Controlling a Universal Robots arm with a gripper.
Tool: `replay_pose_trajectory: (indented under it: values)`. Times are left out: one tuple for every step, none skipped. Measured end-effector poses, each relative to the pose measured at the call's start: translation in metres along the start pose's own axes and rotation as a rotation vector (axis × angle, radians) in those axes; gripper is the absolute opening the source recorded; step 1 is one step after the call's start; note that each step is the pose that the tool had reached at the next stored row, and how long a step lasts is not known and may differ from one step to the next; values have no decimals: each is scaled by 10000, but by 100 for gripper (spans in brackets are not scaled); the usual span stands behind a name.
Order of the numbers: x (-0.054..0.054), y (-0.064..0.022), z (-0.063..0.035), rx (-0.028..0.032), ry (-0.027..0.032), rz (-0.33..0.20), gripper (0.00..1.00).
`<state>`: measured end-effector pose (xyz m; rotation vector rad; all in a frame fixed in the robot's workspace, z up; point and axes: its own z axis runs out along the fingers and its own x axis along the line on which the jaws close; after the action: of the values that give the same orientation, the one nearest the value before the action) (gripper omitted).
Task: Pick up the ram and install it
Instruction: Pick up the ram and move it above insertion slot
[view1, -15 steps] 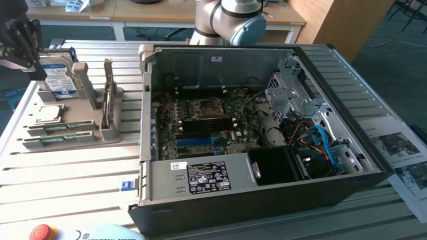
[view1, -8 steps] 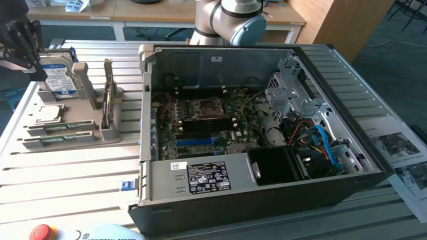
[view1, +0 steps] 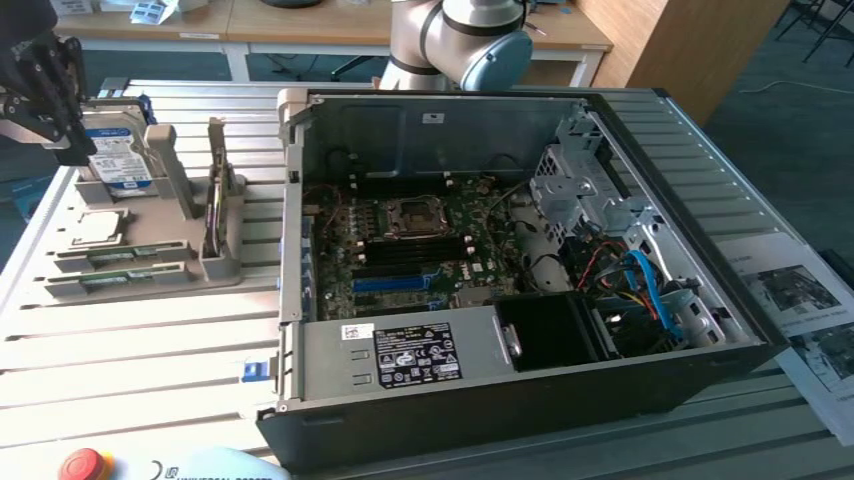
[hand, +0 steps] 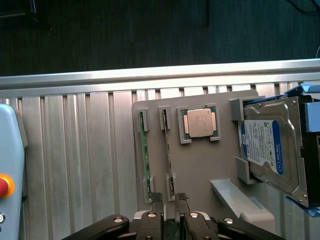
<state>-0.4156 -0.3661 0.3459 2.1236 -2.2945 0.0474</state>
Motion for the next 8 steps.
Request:
replay_pose_trajectory:
  values:
    - [0,0,0,0,1,0,24]
    - [0,0,0,0,0,0,24]
    - [0,0,0,0,0,1,24]
    - [0,0,0,0,0,1,24]
    - [0,0,0,0,0,0,24]
    - [0,0,0,0,1,0,25]
    - [0,0,0,0,0,0,25]
    - [0,0,0,0,0,1,31]
